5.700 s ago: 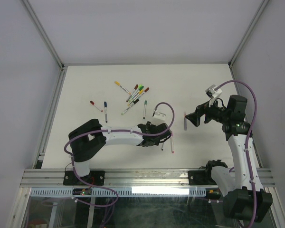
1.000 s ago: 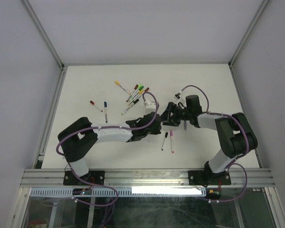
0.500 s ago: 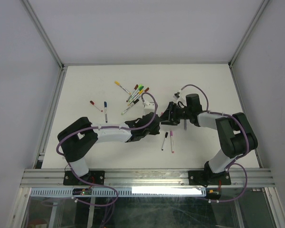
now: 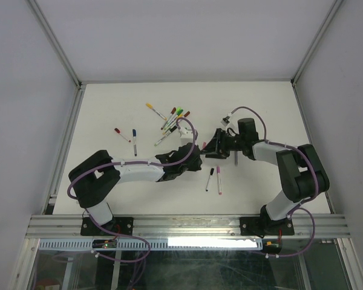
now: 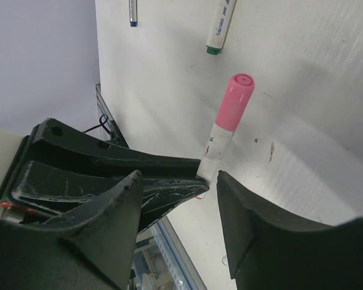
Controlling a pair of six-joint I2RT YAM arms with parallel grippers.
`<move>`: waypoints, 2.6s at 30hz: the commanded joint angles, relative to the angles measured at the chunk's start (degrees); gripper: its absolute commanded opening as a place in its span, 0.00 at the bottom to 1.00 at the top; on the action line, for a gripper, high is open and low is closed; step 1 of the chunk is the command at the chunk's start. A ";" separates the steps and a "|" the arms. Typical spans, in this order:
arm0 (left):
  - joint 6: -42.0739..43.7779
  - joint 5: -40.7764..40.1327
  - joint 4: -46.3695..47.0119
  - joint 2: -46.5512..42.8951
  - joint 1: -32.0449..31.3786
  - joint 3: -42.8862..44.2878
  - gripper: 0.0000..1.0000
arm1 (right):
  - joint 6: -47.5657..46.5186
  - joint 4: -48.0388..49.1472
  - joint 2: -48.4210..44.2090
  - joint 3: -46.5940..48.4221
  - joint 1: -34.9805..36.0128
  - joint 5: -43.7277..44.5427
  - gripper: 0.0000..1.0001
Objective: Open the pen caps
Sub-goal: Pick up the pen from the center of the board.
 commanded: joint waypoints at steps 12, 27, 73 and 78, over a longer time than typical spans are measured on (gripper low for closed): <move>-3.15 5.89 8.37 -2.79 0.36 -0.38 0.00 | 0.52 -0.75 1.80 1.32 1.66 -1.43 0.54; -3.84 5.18 7.93 -1.54 0.40 0.18 0.00 | -3.96 -1.50 1.69 1.96 1.71 4.00 0.67; 1.68 17.83 41.42 -33.17 5.37 -32.06 0.99 | -30.23 -19.99 -3.50 12.19 -2.10 -12.31 0.00; -3.28 25.05 55.73 -34.69 10.91 -39.08 0.99 | -37.04 -26.27 -4.77 14.45 -2.12 -13.25 0.00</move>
